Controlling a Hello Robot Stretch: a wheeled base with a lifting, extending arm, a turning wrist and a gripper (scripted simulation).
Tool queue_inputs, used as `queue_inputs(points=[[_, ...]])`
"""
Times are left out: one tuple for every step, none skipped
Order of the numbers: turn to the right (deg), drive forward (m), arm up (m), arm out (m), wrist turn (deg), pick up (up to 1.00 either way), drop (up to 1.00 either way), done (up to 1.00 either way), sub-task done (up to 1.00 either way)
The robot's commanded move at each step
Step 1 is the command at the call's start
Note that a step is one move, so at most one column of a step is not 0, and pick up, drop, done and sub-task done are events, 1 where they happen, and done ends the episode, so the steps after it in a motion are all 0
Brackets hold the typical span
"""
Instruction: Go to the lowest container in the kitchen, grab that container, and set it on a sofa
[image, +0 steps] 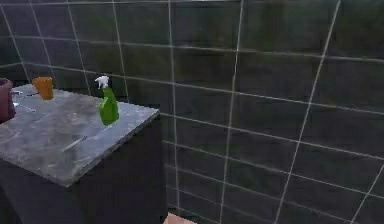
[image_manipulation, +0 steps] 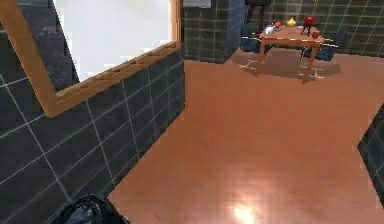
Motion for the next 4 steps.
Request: queue_inputs(points=[[45.0, 0.00, 0.00, 0.00, 0.0, 0.00, 0.00, 0.00, 0.00], [45.0, 0.00, 0.00, 0.00, 0.0, 0.00, 0.00, 0.00, 0.00], [33.0, 0.00, 0.00, 0.00, 0.0, 0.00, 0.00, 0.00, 0.00], [3.0, 0.00, 0.00, 0.00, 0.0, 0.00, 0.00, 0.00, 0.00]])
